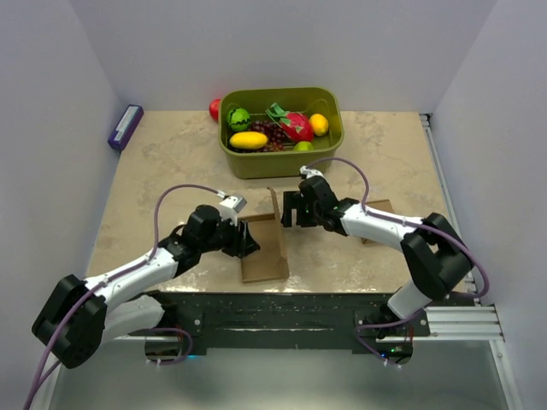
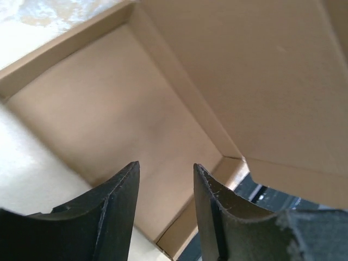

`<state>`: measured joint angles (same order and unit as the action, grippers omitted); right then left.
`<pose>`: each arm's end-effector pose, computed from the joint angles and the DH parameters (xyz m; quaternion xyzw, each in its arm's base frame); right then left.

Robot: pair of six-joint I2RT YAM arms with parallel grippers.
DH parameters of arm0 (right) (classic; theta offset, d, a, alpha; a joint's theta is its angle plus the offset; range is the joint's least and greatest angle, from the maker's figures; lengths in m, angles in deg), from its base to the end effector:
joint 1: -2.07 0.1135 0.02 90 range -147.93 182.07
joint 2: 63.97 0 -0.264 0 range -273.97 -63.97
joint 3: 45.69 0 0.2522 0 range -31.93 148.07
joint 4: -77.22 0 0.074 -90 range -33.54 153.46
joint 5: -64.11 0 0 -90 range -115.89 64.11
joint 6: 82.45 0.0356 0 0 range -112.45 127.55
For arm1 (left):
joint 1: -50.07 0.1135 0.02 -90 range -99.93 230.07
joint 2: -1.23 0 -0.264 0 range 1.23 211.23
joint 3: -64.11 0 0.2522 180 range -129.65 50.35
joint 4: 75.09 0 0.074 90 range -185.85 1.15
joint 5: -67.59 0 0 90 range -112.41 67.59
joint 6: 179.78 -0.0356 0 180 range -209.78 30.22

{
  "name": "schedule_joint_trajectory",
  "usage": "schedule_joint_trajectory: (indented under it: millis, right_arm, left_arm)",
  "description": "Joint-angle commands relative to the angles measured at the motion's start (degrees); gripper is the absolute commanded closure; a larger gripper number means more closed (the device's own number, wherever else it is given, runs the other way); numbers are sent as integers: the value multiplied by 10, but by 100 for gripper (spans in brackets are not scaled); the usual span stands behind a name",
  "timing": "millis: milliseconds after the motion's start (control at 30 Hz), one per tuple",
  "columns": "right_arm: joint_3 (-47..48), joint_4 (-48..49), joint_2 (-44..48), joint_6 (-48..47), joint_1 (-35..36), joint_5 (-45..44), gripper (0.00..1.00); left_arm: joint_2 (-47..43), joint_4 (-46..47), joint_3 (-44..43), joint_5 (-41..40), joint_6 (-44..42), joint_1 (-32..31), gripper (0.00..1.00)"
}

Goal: Fold the paper box

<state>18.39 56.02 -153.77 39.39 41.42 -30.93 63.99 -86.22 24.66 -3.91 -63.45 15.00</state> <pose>0.2503 0.2011 0.1881 -0.0447 0.9283 0.1802 0.3221 0.1733 -0.1355 0.1875 0.1412 0.8650 -0.3571 0.3229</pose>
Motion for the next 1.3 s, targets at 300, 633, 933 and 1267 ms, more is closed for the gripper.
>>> schedule_joint_trajectory:
  millis: [300,633,933,1267]
  right_arm:
    - [135,1,-18,-48,-4,4,11]
    - [55,-102,232,-86,-3,27,11]
    - [114,-211,273,-99,93,49,15]
    - [151,-226,177,-121,144,-7,22]
  left_arm:
    - [-120,-24,-36,-63,-11,-25,32]
    - [-64,13,-46,24,-50,-25,29]
    - [-3,98,-9,17,-21,-38,29]
    - [-69,16,-52,-13,-31,26,19]
